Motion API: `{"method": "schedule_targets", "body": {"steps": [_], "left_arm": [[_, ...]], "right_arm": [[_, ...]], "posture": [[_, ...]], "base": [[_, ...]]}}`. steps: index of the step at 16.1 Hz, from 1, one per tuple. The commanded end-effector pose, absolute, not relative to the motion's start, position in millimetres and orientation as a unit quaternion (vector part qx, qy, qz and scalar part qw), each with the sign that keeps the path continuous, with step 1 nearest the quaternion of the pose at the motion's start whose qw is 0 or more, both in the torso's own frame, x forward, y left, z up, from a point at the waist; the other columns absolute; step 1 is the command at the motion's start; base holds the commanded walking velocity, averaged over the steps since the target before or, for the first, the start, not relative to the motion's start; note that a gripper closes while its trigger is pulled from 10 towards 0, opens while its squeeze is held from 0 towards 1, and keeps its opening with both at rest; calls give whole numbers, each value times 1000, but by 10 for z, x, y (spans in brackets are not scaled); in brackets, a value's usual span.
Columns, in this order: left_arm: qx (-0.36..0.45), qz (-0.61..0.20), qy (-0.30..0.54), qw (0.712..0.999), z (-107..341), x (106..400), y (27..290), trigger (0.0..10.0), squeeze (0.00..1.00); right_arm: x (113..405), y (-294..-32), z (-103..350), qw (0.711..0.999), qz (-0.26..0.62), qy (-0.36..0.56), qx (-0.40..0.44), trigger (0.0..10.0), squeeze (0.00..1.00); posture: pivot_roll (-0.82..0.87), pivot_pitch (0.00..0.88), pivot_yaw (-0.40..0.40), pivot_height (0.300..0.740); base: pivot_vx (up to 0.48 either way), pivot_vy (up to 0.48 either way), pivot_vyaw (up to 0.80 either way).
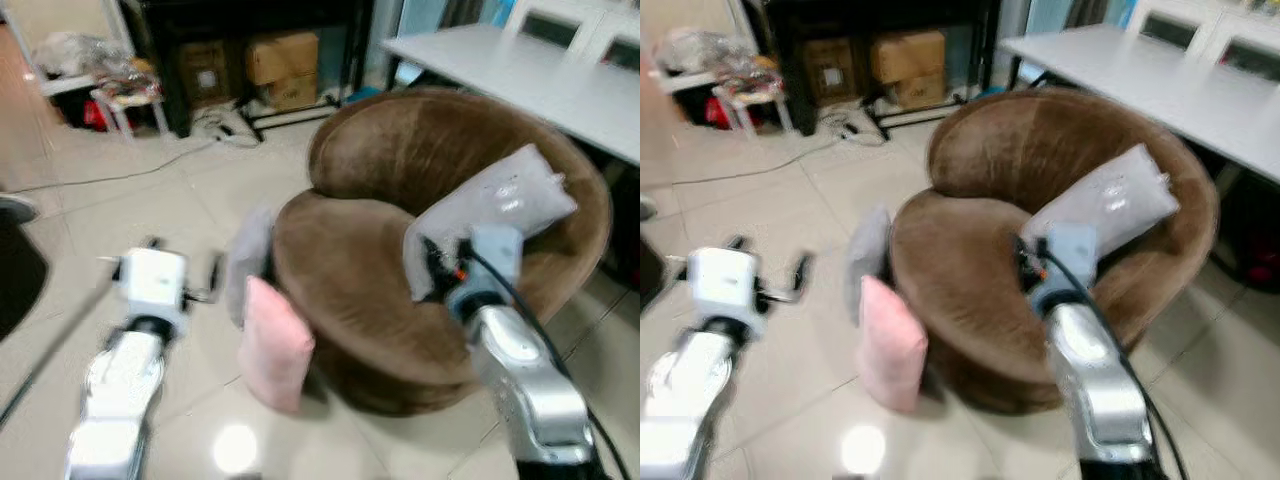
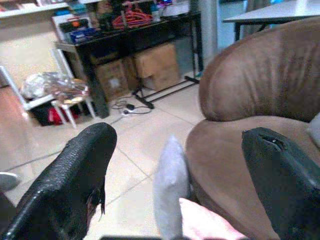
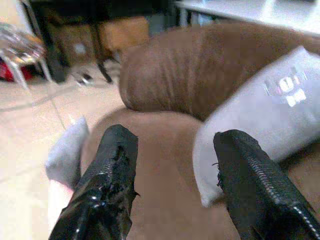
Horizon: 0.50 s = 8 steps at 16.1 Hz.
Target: Move the pillow to the sofa from floor
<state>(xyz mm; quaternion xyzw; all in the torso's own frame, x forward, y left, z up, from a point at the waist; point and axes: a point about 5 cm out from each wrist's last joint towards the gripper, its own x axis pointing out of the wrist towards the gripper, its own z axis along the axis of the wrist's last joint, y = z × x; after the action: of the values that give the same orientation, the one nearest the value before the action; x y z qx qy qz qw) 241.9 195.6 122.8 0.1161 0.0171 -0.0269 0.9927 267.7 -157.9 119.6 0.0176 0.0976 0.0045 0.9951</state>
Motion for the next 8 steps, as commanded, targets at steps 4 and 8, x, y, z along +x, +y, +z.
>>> {"method": "schedule_targets", "body": {"steps": [4, 8], "left_arm": [[124, -20, 16, 992, 1247, 2429, 2003, 10000, 0], [119, -18, 9, 993, 1258, 2419, 2010, 10000, 0]], "right_arm": [[2689, -1543, 1234, 996, 7, 90, 23, 10000, 0], [2674, -1489, 1237, 995, 39, 90, -2, 10000, 0]], "posture": [[-43, 0, -44, 740], [-43, 0, -42, 740]], "base": [[0, 423, 0], [0, 213, 200]]}}
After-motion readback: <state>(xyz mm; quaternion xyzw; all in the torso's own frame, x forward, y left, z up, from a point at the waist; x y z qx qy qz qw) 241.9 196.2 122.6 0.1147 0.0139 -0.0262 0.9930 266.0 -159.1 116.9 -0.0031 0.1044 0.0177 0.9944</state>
